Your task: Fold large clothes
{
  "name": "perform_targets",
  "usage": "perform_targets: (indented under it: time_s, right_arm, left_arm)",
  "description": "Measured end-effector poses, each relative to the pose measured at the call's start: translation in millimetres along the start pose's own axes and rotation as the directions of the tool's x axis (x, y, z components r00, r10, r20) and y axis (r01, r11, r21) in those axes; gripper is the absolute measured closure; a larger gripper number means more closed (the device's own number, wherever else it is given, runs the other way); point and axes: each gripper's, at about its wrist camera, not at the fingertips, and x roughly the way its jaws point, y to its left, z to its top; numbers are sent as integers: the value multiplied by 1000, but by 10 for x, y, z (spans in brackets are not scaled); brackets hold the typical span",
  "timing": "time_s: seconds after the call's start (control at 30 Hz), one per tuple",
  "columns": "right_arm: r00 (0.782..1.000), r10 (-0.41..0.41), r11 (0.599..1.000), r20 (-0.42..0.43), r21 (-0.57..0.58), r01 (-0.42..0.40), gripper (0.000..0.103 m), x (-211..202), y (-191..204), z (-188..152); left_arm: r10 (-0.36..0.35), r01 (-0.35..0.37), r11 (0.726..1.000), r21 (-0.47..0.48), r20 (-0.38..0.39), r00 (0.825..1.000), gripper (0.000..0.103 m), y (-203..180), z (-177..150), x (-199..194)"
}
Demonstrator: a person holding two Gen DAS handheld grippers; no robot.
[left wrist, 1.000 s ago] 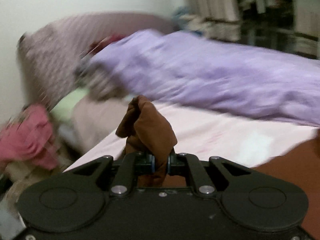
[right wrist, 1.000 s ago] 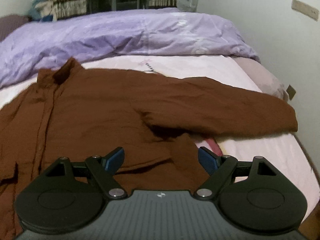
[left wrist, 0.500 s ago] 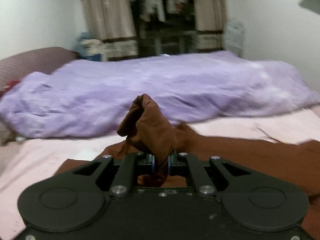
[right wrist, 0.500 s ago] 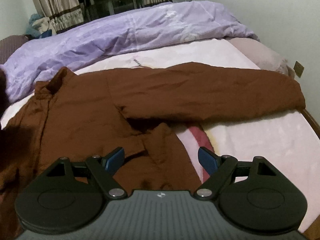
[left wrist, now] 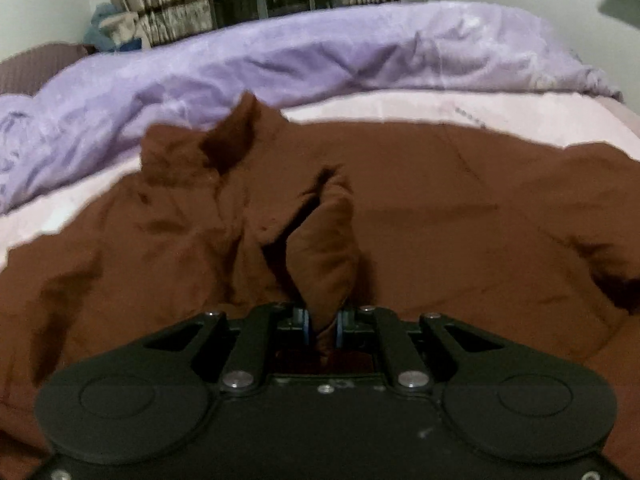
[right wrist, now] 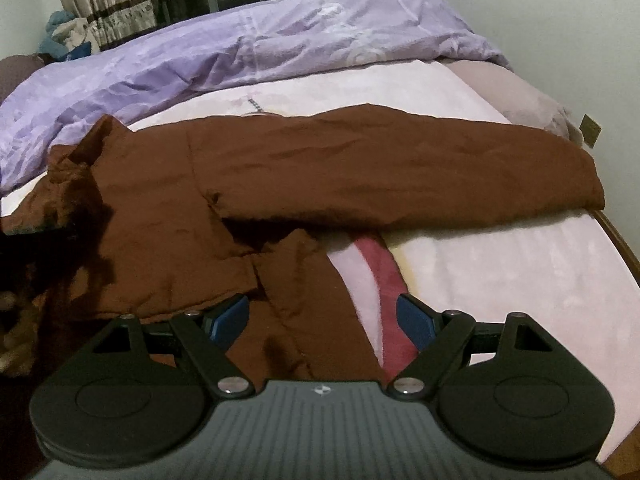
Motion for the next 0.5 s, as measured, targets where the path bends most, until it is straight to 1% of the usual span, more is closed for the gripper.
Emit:
perform_targets:
  time_s: [0.07, 0.17, 0.27, 0.33, 0.37, 0.4, 0.43, 0.47, 0.5]
  right_arm:
    - [1000, -11, 1000, -5, -2, 11, 5, 26, 0, -1]
    - [999, -46, 999, -10, -9, 46, 5, 67, -1, 6]
    - [998, -63, 998, -15, -3, 63, 5, 92, -24, 15]
    - [997, -70, 998, -16, 2, 70, 5, 103, -41, 20]
    - [997, -79, 997, -16, 1, 79, 5, 111, -38, 23]
    - [996, -93, 996, -16, -1, 93, 5, 121, -38, 25]
    - [993, -113, 994, -14, -5, 113, 5, 133, -42, 26]
    - [991, -130, 991, -11, -11, 130, 5, 146, -37, 25]
    - [988, -151, 988, -12, -17, 151, 5, 167, -37, 27]
  left_arm:
    - [2, -2, 1000, 3, 9, 1000, 93, 21, -18, 23]
    - [-15, 15, 1000, -9, -4, 1000, 90, 69, 30, -80]
    - [-19, 19, 1000, 5, 11, 1000, 86, 59, 74, -261]
    - [-25, 25, 1000, 4, 42, 999, 69, 34, 100, -417]
    - [-38, 38, 999, -2, 53, 998, 39, 26, 110, -468]
    - [-49, 50, 999, -7, 67, 997, 17, 11, 108, -503]
    - [-55, 56, 998, -9, 87, 995, 12, -2, 96, -516]
    - [-57, 58, 998, -8, 103, 993, 12, -20, 77, -505]
    - [-54, 55, 998, -4, 89, 995, 13, -41, 53, -442]
